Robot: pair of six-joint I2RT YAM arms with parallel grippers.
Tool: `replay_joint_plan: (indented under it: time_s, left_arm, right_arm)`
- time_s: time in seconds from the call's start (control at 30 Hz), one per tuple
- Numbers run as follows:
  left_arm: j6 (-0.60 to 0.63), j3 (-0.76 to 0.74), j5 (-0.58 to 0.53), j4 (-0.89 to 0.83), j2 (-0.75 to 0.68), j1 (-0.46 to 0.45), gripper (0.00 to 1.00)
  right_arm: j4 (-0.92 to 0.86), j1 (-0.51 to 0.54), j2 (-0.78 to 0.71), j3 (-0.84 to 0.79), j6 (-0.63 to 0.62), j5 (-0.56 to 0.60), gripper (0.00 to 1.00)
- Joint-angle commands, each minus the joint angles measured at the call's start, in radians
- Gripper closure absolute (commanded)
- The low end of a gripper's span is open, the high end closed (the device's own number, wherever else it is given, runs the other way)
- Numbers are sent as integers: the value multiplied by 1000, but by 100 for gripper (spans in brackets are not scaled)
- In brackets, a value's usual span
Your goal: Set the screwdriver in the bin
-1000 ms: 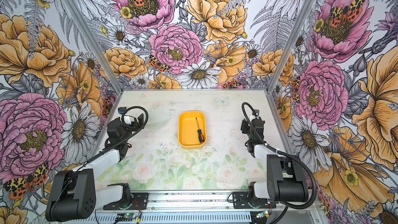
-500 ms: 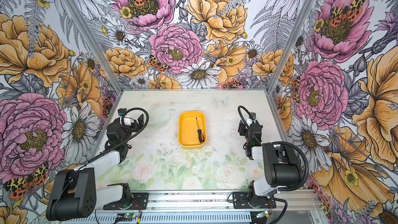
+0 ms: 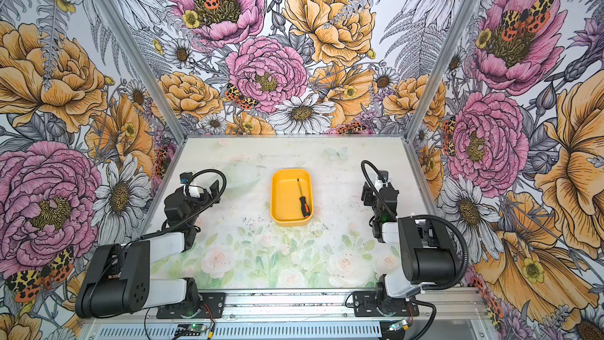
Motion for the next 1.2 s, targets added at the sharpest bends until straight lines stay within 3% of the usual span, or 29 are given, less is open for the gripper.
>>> replay_joint_plan:
  time_s: [0.0,0.17,0.4,0.97,1.0,1.17]
  left_arm:
    - [-33,-5,53,148,57,8,1]
    - [-20,-19,77,349,221,0,1]
    - [3,62,47,168,211,-24,1]
    - [2,62,17,163,209,-31,1]
    - [2,62,17,162,208,-32,1]
    - [-7,62,-8,161,209,-31,1]
  right_arm:
    - [36,6,7,23,-6,-1,28]
    - [37,8,7,22,-8,1,27]
    - [34,9,7,25,-9,2,26]
    - [31,10,8,25,-9,2,13]
    - [31,10,7,26,-9,2,2]
    - [31,8,7,26,-9,-1,0]
